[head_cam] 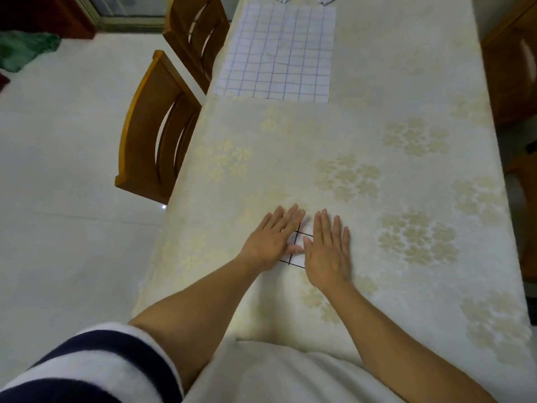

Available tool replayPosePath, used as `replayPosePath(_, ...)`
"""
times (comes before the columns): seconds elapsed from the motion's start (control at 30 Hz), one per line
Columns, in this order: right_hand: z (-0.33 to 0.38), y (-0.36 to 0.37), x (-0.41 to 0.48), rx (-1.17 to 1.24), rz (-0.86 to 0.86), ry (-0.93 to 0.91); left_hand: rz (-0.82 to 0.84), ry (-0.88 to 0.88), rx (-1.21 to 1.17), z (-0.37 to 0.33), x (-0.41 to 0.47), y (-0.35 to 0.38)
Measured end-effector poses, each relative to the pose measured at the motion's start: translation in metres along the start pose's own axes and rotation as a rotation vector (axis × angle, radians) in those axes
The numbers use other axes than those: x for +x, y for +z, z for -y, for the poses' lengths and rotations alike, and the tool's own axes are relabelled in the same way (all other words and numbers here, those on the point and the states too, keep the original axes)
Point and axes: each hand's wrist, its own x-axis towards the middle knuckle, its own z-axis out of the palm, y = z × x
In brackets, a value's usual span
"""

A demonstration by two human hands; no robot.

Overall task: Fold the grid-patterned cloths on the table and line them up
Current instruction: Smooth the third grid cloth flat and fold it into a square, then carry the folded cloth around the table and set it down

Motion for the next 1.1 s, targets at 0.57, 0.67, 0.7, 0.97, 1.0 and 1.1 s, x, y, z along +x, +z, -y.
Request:
replayPosePath(0.57, -0.042, -0.008, 0.003, 0.201, -0.174, -0.034, 0.048, -0.141, -0.191, 0.015, 0.008, -0.021)
replayPosePath(0.67, -0.036, -0.025, 0.016, 0.295, -0.013, 0.042, 0.004, -0.164, -0.3, 0.011, 0.009, -0.018)
replayPosePath(0.7, -0.034, -0.029, 0.018, 0.335, 0.041, 0.058, -0.014, -0.171, -0.325, 0.009, 0.007, -0.017)
replayPosePath(0.97, 0.001, -0.037, 0.002, 0.792, 0.125, -0.069, -0.209, -0.383, -0.618, 0.013, -0.063, -0.024)
replayPosePath(1.0, 0.009, -0.04, -0.001, 0.863, 0.123, -0.073, -0.253, -0.416, -0.689, 0.019, -0.075, -0.028)
replayPosePath(1.1, 0.038, -0.054, -0.001, 1.024, 0.096, -0.078, -0.438, -0.485, -0.944, 0.035, -0.106, -0.048)
